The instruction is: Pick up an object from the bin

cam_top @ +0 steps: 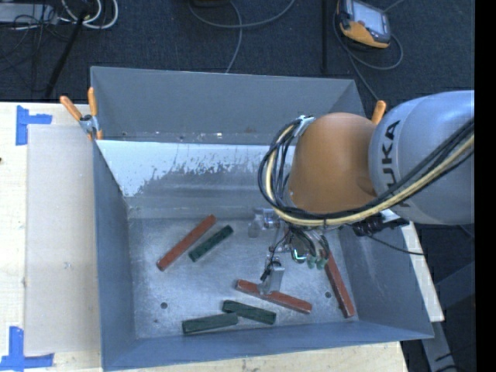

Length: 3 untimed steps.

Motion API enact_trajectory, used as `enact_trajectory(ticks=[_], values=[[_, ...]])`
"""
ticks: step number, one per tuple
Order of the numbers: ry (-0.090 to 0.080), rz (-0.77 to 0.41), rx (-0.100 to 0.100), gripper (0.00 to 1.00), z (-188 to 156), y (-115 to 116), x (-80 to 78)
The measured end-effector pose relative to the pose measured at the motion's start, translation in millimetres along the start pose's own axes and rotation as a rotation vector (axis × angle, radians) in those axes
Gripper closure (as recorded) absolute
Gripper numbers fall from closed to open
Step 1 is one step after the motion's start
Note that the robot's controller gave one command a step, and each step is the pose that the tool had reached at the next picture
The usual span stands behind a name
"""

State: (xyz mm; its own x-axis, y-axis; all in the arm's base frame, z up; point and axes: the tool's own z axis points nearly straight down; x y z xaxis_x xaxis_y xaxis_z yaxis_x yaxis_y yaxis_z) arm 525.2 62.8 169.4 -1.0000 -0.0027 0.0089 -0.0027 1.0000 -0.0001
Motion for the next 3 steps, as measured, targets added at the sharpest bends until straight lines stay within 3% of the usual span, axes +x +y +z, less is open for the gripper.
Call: enact_trajectory(ticks=[1,2,3], values=[[0.0,0.039,0.0,0.0,102.2,-18.4,42.3],[-0.008,0.043,-0.002,1.0,96.1,-18.0,39.1],[-0.01,-0.176,0.003,1.0,48.2,-79.0,55.2]])
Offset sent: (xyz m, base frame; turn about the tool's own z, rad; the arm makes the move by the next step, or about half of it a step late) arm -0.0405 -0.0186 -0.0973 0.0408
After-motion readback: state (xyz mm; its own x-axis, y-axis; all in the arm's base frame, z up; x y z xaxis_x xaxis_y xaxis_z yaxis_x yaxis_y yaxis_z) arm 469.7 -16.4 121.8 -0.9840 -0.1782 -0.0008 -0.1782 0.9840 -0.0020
